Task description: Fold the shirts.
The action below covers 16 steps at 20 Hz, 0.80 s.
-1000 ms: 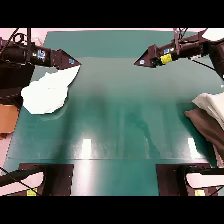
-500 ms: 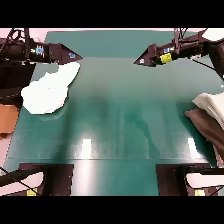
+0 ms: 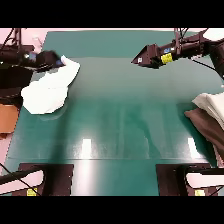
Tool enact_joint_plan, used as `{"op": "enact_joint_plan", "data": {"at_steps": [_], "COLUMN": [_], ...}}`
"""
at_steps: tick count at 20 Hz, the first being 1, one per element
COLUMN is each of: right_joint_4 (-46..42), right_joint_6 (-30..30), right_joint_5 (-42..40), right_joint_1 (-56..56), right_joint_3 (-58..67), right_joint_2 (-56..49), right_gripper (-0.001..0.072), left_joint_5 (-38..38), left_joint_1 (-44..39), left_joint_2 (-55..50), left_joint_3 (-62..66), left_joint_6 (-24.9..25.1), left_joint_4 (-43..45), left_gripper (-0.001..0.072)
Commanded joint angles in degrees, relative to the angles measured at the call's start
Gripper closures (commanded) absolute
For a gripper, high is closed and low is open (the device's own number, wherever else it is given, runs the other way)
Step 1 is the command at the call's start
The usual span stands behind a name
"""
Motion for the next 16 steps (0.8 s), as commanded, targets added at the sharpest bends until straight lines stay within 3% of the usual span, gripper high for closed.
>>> {"op": "enact_joint_plan", "data": {"at_steps": [1, 6, 9, 12, 13, 14, 15, 16], "right_joint_4": [-0.2, -0.5, -0.5, -0.5, -0.5, -0.5, -0.5, -0.5], "right_joint_6": [0.1, -0.3, -0.3, -0.3, -0.3, -0.3, -0.3, -0.3], "right_joint_5": [0.7, -0.1, 0.2, -0.2, -0.2, -0.2, -0.2, -0.3], "right_joint_1": [-0.2, -0.2, 0.1, 0.1, 0.1, 0.1, 0.1, 0.1], "right_joint_3": [0.0, 0.0, 0.0, 0.0, 0.0, 0.0, 0.0, 0.0], "right_joint_2": [0.1, 0.1, 0.1, 0.1, 0.1, 0.1, 0.1, 0.1], "right_gripper": [0.0134, 0.0135, 0.0135, 0.0135, 0.0135, 0.0135, 0.0136, 0.0137], "left_joint_5": [-2.2, -1.4, 1.6, -0.1, -0.2, -0.1, 0.2, -0.1], "left_joint_1": [7.5, 8.3, 8.3, 8.3, 8.3, 8.3, 8.3, 8.3], "left_joint_2": [-3.6, -10.5, -13.7, -16.7, -17.2, -17.5, -17.5, -17.5], "left_joint_3": [-0.2, -0.2, -0.2, -0.3, -0.2, -0.2, -0.2, 0.1], "left_joint_6": [-5.4, -1.5, -1.8, -1.8, -1.8, -1.8, -0.9, 0.1], "left_joint_4": [20.7, 20.5, 20.2, 19.7, 19.6, 19.0, 16.8, 13.4], "left_gripper": [0.0018, 0.0018, 0.0019, 0.0021, 0.0166, 0.0500, 0.0685, 0.0686]}}
